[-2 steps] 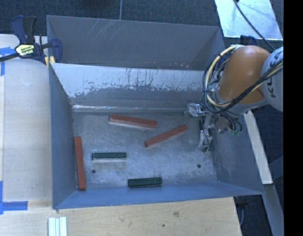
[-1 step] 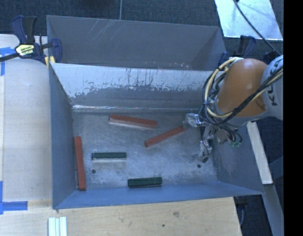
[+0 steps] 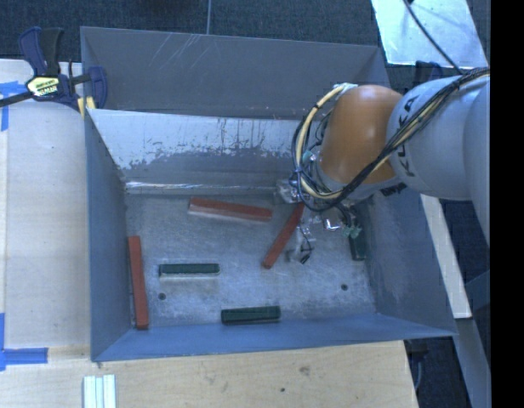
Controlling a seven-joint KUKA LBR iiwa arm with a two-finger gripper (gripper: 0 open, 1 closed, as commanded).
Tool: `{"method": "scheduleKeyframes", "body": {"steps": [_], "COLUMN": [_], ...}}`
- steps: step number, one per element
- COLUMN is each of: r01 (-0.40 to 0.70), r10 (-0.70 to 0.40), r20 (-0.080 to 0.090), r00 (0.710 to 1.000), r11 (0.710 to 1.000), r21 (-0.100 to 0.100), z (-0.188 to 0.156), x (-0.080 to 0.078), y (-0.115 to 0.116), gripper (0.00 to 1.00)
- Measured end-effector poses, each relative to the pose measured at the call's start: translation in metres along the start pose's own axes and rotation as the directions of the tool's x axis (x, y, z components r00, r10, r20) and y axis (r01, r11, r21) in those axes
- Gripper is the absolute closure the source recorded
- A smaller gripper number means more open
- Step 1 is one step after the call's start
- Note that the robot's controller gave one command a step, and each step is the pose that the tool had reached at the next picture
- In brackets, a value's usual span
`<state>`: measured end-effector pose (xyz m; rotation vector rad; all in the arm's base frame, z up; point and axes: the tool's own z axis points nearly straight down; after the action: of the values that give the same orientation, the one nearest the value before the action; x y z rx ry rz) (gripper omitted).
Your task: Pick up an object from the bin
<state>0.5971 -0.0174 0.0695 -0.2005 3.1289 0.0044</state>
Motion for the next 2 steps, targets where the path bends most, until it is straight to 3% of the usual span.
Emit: {"method": "scheduleKeyframes", "body": {"steps": [1,2], "r01": [-0.004,-0.188], "r10": [0.004,0.188], "r20": [0.001,0.002], "r00": [1.000,0.982], "r11": [1.000,0.982], "r21": [0.003,0.004], "z": [-0.002,-0.002], "x": [0.001,-0.005], "y": [-0.005,0.007], "gripper": [1.00,1.00]}}
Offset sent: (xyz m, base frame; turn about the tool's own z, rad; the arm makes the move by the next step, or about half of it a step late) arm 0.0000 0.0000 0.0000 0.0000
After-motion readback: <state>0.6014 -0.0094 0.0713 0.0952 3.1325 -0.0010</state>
